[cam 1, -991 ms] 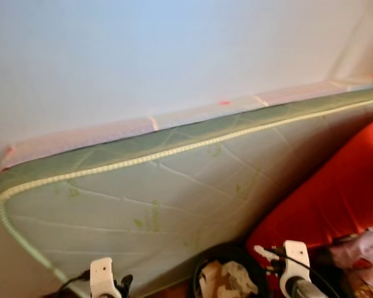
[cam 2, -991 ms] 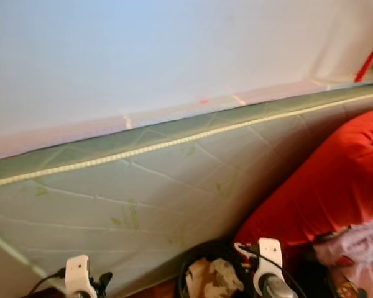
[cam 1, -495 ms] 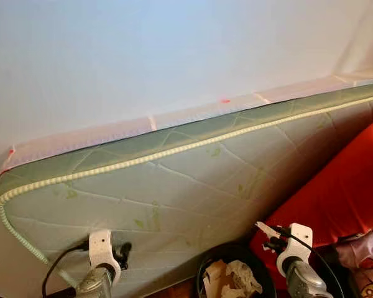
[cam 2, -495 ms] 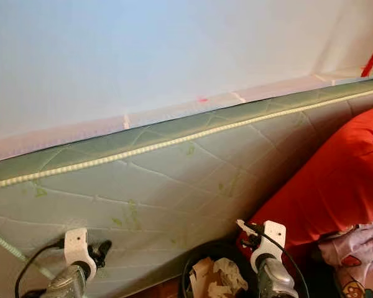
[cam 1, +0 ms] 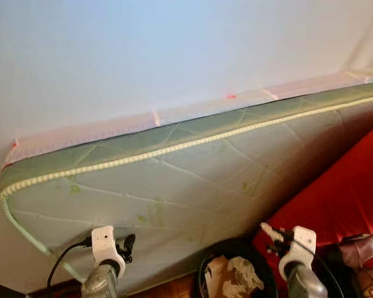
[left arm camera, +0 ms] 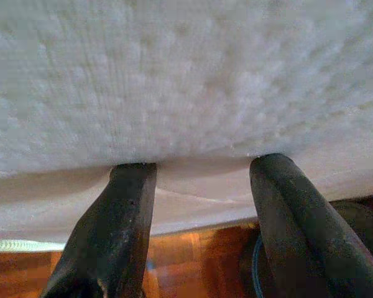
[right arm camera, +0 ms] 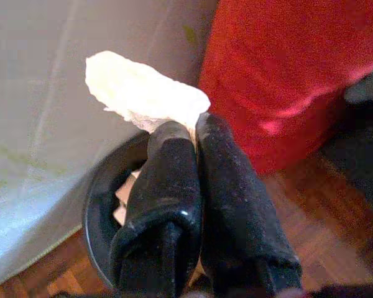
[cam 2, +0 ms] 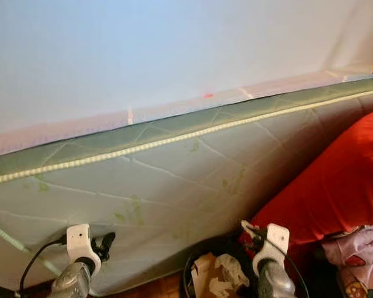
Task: Clean up the room
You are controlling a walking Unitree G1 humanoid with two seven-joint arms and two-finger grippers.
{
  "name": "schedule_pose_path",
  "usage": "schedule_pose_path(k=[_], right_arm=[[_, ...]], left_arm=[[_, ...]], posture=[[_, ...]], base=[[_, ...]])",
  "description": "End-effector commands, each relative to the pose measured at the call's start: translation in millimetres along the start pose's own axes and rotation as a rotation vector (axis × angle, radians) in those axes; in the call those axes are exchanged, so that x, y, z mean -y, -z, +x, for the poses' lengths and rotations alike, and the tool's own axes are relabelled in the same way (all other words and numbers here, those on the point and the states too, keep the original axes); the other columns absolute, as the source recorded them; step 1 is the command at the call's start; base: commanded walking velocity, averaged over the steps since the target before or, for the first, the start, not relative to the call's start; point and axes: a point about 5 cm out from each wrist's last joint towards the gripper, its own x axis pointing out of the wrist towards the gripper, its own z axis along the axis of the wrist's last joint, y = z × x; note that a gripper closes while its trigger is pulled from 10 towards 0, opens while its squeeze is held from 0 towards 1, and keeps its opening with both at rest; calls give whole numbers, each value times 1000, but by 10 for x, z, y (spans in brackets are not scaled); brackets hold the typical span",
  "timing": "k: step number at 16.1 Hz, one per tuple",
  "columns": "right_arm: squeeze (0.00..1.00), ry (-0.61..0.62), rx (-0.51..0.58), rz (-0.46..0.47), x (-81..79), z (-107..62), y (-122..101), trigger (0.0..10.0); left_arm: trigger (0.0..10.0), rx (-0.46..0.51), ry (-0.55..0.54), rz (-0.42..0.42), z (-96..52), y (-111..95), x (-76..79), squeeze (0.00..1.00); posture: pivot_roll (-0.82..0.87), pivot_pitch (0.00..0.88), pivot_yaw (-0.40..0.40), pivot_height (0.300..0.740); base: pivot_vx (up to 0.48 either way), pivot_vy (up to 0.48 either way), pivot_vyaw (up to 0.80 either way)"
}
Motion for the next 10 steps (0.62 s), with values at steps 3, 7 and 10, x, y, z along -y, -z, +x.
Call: schedule_pose_path(k=[3,7,10], right_arm=[[0,-33,52,22,-56,-53,87,10000],[0,-44,62,19,-83,-63,104,10000],[0,-14,31,52,-72,-55,127,10000]], left_arm=[[10000,112,14,29,-165,40,2,0],[10000,104,45,60,-275,125,3,0],[10000,126,74,75,-341,71,24,0]], posture=[[197,100,-82,740],[183,94,-56,740],[207,117,-40,740]], base=[[0,0,0],[0,0,0],[0,0,0]])
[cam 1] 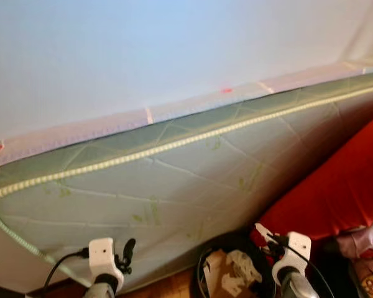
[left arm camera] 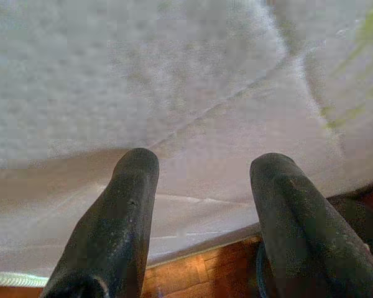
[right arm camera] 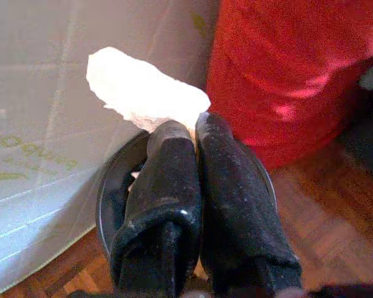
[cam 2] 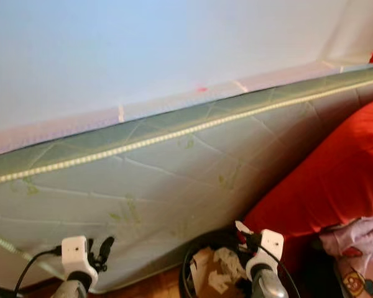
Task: Clean up the room
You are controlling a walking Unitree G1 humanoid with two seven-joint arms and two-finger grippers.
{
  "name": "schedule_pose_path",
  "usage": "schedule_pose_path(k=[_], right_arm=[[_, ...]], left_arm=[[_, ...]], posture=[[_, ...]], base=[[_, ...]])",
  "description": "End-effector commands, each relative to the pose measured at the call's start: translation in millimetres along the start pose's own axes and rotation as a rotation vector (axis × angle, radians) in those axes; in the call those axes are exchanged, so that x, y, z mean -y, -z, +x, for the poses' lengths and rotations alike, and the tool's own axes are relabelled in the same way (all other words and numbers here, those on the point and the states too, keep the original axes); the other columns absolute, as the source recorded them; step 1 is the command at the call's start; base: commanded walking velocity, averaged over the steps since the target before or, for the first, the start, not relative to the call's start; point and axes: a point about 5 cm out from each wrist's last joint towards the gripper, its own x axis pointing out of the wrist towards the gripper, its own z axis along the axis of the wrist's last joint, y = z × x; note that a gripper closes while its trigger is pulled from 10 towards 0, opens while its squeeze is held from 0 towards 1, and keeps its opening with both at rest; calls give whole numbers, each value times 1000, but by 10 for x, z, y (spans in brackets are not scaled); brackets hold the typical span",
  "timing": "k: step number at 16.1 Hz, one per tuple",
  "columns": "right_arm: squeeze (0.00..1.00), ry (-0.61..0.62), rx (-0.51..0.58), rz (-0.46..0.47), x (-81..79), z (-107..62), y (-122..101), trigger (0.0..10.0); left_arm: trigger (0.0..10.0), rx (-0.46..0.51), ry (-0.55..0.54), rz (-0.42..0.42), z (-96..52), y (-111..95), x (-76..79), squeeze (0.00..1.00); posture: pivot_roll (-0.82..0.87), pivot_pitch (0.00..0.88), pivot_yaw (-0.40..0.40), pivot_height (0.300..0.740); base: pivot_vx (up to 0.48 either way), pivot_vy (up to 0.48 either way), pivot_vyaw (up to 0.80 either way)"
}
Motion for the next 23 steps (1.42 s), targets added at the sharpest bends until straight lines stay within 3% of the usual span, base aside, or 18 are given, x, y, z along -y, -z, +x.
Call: schedule_pose_path(k=[1,7,12,17,22,23], right_arm=[[0,29,-33,10,46,-11,42,10000],[0,61,-73,-51,110,20,-16,10000],[0,-2,-34,-82,-95,125,-214,10000],[0,-54,-30,-66,-273,164,-258,10000],[0,-69,-32,-73,-294,164,-255,10000],[498,-71,-35,-74,-294,162,-246,10000]], left_arm=[[10000,-18,9,5,-27,16,1,0],[10000,-3,30,17,-185,-105,-53,0],[10000,-13,57,-9,-212,-155,61,0],[10000,-37,47,-16,-289,-131,40,0],[10000,-49,48,-20,-297,-123,54,0],[10000,-51,46,-20,-301,-118,49,0]], posture=[[210,127,-33,740],[238,223,-15,740],[243,267,-26,740],[248,287,-30,740],[250,287,-31,740],[250,287,-31,740]], base=[[0,0,0],[0,0,0],[0,0,0],[0,0,0],[0,0,0],[0,0,0]])
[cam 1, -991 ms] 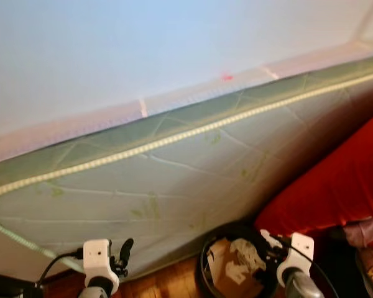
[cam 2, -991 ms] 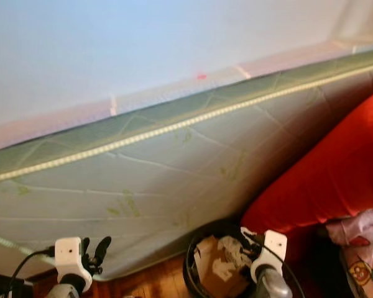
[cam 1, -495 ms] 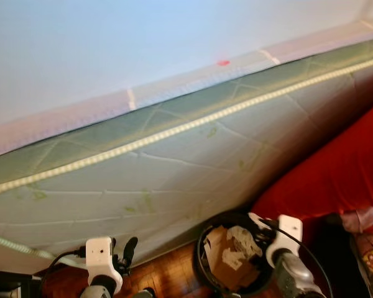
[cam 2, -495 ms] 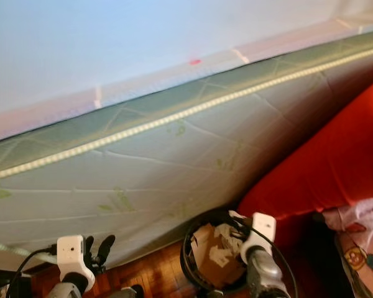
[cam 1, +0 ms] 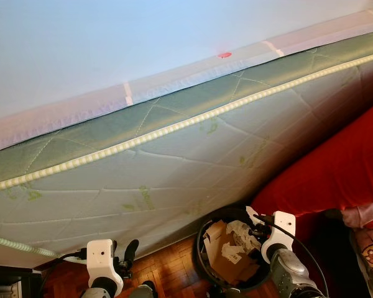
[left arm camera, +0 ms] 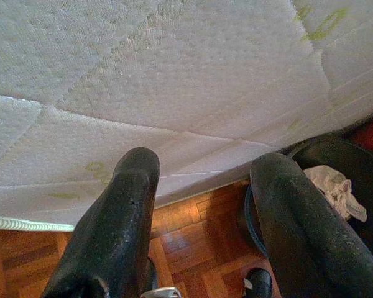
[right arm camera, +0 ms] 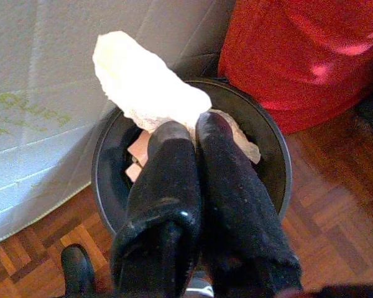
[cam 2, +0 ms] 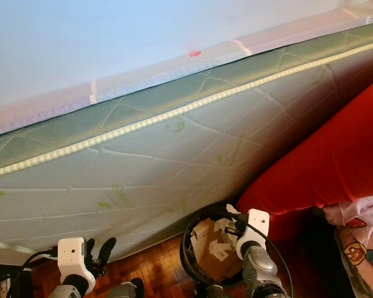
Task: Clean up the room
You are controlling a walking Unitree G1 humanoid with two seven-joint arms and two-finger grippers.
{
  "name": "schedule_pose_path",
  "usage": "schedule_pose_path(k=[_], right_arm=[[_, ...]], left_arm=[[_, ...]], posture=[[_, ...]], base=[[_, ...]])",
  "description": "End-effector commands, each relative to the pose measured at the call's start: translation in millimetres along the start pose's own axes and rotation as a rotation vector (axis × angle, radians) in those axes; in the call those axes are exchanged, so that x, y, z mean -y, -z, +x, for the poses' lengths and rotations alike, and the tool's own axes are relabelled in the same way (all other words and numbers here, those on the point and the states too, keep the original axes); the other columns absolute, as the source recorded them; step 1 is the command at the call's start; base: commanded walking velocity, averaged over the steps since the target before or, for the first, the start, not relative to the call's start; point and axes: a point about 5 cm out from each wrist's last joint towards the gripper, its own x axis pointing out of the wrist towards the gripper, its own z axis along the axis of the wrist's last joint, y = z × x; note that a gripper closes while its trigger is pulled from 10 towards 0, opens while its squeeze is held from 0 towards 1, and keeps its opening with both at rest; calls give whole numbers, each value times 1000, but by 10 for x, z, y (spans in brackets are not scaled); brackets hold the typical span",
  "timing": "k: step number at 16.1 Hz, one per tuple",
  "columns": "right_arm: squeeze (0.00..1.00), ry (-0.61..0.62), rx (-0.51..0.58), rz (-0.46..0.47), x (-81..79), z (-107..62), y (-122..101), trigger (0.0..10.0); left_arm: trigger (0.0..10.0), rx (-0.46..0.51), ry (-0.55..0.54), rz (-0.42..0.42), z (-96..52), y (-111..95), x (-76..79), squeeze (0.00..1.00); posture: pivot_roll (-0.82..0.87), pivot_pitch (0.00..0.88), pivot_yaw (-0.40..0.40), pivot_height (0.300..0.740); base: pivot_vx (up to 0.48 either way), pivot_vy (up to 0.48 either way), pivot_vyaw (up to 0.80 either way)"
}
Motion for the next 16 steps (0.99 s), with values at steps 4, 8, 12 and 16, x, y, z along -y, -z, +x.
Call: schedule_pose_path(k=[4,8,12,16], right_arm=[[1000,-5,-46,-2,7,-34,125,10000],[1000,-21,-67,-17,-21,-44,174,10000],[1000,-44,-91,-38,-39,-49,205,10000],[1000,-28,-120,-65,-23,-64,259,10000]], left_arm=[[10000,-42,-16,-8,-65,75,-45,0],[10000,-42,-10,-8,-44,71,-29,0],[10000,-48,-9,-6,-47,75,-27,0],[10000,-47,-6,-7,-40,71,-17,0]], posture=[[251,291,-29,740],[254,291,-28,740],[254,292,-29,740],[254,291,-30,740]], base=[[0,0,0],[0,0,0],[0,0,0],[0,0,0]])
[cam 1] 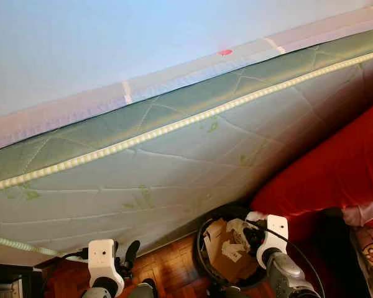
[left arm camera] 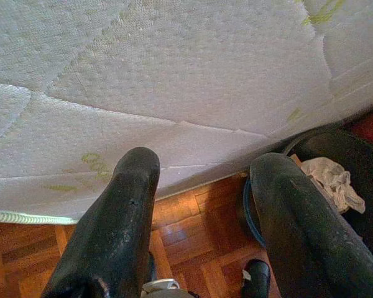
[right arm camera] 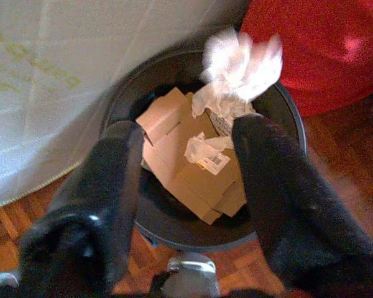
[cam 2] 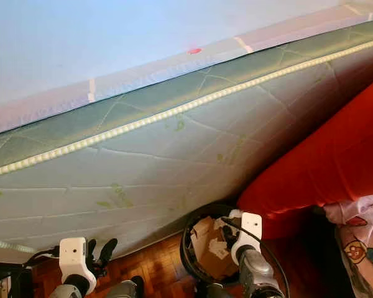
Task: Clean up the room
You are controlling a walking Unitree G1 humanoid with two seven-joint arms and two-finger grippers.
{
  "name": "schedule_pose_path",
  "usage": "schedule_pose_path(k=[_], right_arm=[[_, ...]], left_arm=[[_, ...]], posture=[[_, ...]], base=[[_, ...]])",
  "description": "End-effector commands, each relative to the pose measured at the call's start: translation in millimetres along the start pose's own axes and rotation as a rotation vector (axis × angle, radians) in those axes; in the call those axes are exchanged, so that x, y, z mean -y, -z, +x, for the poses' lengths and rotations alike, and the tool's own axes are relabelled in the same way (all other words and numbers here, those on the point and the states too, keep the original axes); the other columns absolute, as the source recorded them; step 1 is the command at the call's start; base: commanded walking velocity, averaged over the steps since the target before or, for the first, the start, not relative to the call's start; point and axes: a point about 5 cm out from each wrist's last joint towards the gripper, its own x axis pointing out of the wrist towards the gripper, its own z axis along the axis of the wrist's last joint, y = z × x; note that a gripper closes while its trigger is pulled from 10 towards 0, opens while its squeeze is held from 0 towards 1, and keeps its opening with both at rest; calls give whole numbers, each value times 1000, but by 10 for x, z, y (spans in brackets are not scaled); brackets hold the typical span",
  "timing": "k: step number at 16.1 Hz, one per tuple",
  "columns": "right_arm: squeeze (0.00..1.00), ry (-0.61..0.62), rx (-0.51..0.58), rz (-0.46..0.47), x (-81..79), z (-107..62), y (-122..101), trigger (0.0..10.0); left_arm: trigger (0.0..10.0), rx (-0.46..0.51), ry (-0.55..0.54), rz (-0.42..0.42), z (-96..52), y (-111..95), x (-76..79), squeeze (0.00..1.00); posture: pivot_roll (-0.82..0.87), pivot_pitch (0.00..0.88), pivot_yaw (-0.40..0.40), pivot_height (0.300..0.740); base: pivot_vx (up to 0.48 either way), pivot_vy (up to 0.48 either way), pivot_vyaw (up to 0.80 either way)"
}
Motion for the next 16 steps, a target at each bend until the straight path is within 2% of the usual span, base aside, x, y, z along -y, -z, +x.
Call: schedule_pose_path(k=[1,6,7,8,11,16], right_arm=[[1000,13,-50,-2,35,-38,142,10000],[1000,-11,-117,-41,27,-73,281,10000],[871,-10,-107,-28,28,-78,286,10000],[0,3,-85,-16,38,-80,275,10000],[0,51,8,52,150,-90,176,10000],[0,50,86,33,318,-130,84,10000]], left_arm=[[10000,-32,-16,-9,-52,67,-32,0],[10000,-34,-14,-11,-50,68,-17,0],[10000,-38,-16,-11,-46,77,-16,0],[10000,-50,-23,-8,-32,109,-27,0],[10000,-69,-46,-7,2,163,-85,0],[10000,-90,-56,1,209,172,-126,0]], posture=[[253,292,-30,740],[251,289,-32,740],[251,287,-33,740],[246,278,-36,740],[236,241,-40,740],[194,150,-53,740]], base=[[0,0,0],[0,0,0],[0,0,0],[0,0,0],[0,0,0],[0,0,0]])
